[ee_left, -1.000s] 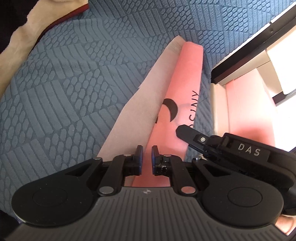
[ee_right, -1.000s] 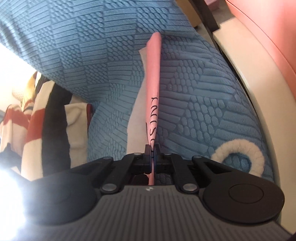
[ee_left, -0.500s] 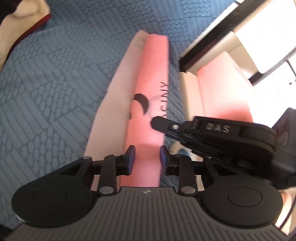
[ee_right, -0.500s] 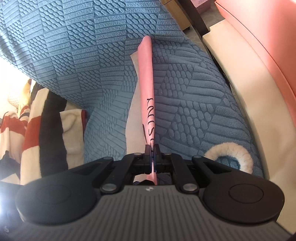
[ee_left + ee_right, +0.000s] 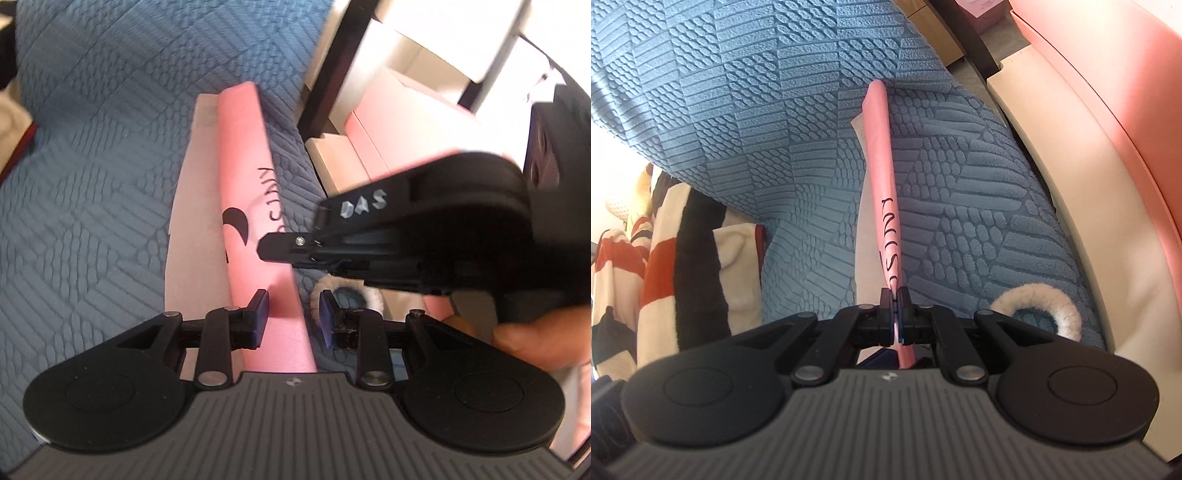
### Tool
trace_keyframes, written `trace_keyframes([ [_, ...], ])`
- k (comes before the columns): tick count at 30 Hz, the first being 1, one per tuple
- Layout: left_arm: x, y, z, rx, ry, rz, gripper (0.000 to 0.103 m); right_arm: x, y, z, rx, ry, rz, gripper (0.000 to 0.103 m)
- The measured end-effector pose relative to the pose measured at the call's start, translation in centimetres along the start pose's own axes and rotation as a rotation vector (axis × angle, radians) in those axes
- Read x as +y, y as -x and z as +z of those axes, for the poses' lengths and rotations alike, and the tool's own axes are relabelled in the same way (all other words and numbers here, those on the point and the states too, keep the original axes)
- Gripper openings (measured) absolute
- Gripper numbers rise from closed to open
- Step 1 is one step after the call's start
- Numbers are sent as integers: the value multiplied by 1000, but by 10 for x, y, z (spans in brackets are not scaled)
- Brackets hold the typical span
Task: Organize objects
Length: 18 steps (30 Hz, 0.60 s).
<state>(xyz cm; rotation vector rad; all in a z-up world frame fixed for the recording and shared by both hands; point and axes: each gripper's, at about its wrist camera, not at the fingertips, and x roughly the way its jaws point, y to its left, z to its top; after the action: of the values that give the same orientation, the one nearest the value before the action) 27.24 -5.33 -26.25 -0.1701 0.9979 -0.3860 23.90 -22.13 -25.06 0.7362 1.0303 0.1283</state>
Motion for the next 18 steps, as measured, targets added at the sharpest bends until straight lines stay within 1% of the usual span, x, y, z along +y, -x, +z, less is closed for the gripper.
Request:
trace_keyframes([
  [3, -4, -6, -2, 9, -25, 44, 33, -3, 0, 0, 4, -6, -7, 6],
  [5, -1, -8, -1, 11, -2, 36, 26, -5, 0, 0, 5, -6, -16, 6],
  [6, 1, -8, 0, 12, 8, 30, 20, -6, 0, 0, 6, -10, -20, 7],
  [7, 3, -7, -1, 14, 26, 20, 17, -8, 0, 0, 6, -19, -20, 8],
  [12, 24, -6, 3, 21, 175, -50, 11, -9, -2, 2, 8, -31, -1, 13],
  [15, 40, -2, 2, 25, 292, -104, 9, -6, 1, 1, -18, -29, 19, 15],
  [18, 53, -1, 0, 28, 385, -133, 8, -5, 5, 1, -42, -48, 46, 16],
])
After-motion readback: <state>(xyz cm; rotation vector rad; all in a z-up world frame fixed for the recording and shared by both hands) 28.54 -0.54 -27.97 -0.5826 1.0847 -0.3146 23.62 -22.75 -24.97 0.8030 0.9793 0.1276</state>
